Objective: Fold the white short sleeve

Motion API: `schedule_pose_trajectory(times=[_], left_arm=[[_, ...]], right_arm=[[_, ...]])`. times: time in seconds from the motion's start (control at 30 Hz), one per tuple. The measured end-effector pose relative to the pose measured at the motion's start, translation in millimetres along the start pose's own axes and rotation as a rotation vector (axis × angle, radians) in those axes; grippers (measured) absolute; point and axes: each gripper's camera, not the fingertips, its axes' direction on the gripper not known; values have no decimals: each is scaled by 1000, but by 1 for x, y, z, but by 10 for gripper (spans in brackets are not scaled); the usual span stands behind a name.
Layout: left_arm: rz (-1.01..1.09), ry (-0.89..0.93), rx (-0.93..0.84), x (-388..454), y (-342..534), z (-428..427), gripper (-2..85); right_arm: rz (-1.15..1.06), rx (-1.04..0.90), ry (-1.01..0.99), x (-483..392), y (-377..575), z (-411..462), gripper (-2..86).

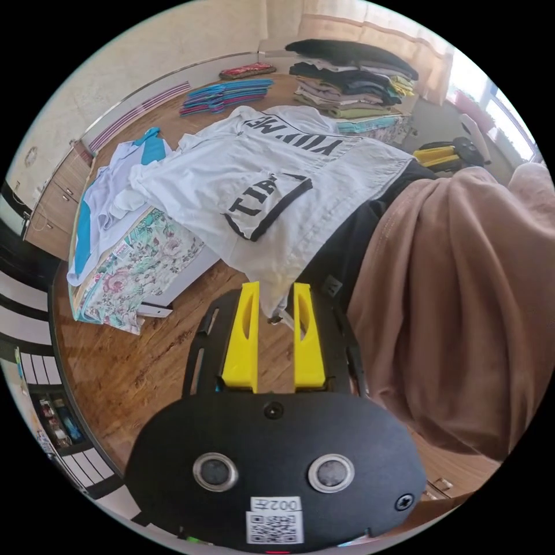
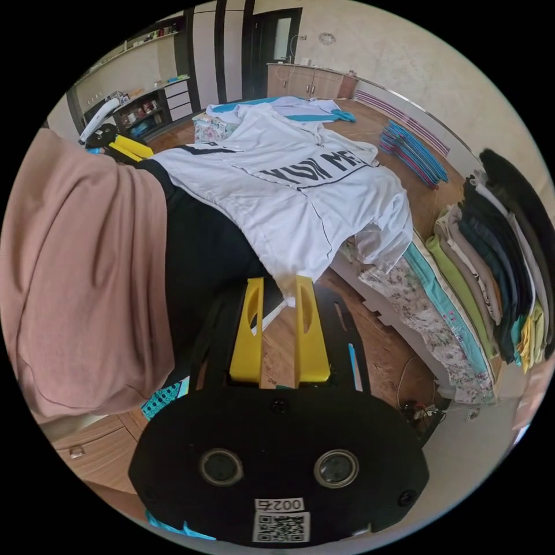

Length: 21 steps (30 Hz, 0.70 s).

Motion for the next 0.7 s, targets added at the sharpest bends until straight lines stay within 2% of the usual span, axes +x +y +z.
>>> schedule_pose_trajectory(times=[0.1,0.6,0.7], left_arm=[[-27,-62,11,4,-2,0,58],[-66,-96,-11,22,-3,-3,61],[-78,-126,3,25,-4,-9,37]], right_arm=[[-2,2,42,-9,-1,5,79],[-47,-38,113,-44,-13,27,81],[-77,-60,125,-50,-16,30,81]])
